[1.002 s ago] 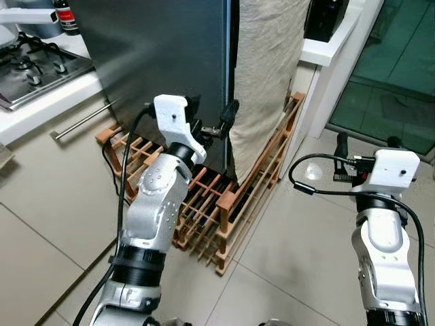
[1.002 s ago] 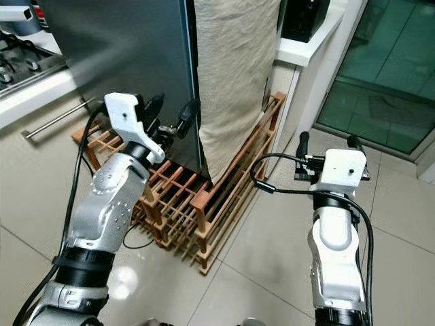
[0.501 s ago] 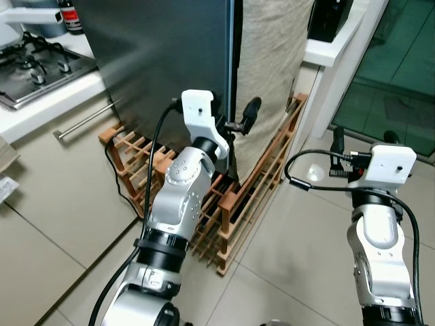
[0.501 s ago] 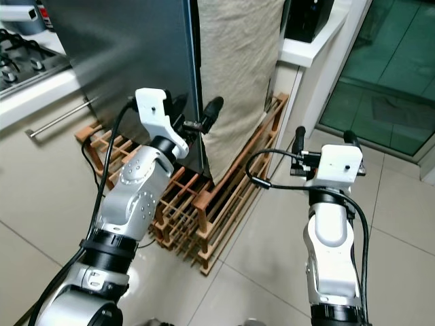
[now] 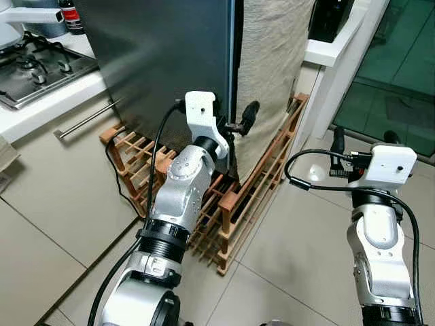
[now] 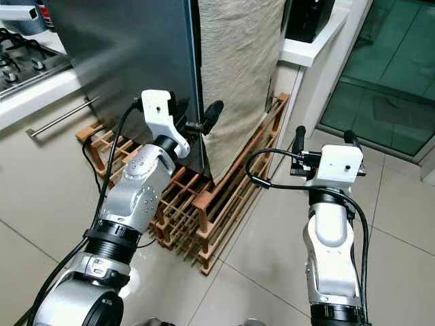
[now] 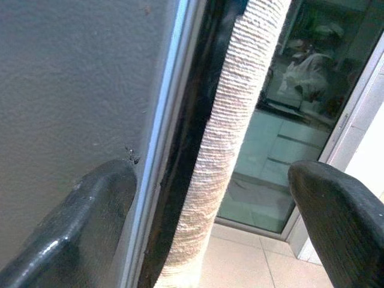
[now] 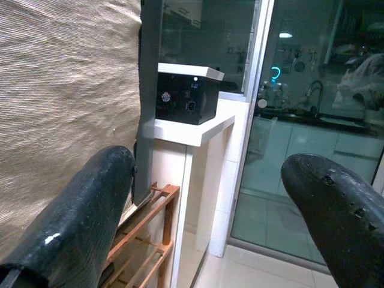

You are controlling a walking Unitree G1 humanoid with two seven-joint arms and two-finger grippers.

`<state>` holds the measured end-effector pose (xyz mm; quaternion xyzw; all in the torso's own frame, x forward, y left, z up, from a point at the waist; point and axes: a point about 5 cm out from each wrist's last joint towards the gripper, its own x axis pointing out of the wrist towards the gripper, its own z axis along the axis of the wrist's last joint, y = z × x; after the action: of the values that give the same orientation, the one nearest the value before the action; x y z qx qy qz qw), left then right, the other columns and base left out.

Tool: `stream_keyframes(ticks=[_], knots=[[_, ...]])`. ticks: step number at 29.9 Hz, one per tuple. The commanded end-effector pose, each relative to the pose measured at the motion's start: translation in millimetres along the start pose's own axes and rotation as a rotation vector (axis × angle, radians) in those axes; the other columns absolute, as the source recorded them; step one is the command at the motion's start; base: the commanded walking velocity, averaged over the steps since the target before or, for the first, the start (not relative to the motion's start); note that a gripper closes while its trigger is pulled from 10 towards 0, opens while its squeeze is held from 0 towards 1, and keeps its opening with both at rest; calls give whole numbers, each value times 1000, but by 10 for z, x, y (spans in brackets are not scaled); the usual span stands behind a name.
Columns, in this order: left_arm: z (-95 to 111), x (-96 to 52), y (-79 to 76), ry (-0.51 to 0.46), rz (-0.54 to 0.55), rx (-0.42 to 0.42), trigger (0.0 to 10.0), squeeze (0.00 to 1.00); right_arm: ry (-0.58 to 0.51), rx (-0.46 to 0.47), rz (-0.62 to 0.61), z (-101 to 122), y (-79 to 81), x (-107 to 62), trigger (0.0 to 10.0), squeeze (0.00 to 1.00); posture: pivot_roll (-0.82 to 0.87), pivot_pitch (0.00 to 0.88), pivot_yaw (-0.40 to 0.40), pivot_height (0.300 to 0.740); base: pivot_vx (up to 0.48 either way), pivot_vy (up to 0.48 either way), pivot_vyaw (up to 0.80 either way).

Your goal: Restocking fridge

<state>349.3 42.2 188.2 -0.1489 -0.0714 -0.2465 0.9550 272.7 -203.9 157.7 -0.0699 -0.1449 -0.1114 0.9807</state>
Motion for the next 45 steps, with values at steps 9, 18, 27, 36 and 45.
stream_keyframes(ticks=[9, 18, 27, 36, 45], knots=[[40, 74, -212, -20, -104, -26, 10000, 0, 0, 11, -1, 1, -7, -1, 10000, 0, -173, 35, 62, 740, 0, 0, 0], [7, 197, -284, -1, -98, -22, 10000, 0, -5, 16, 3, 18, 17, -3, 10000, 0, -189, 40, 80, 740, 0, 0, 0], [-32, 233, -249, 18, -58, -48, 10000, 0, 65, 105, 205, 0, 163, -111, 10000, 0, -200, 46, 82, 740, 0, 0, 0], [124, 300, -412, -31, -135, -156, 10000, 0, 82, 110, 291, 30, 160, -76, 10000, 0, -194, 48, 83, 740, 0, 0, 0], [230, 309, -553, -52, -214, -197, 10000, 0, 79, 109, 288, 39, 149, -33, 10000, 0, -189, 45, 84, 740, 0, 0, 0]])
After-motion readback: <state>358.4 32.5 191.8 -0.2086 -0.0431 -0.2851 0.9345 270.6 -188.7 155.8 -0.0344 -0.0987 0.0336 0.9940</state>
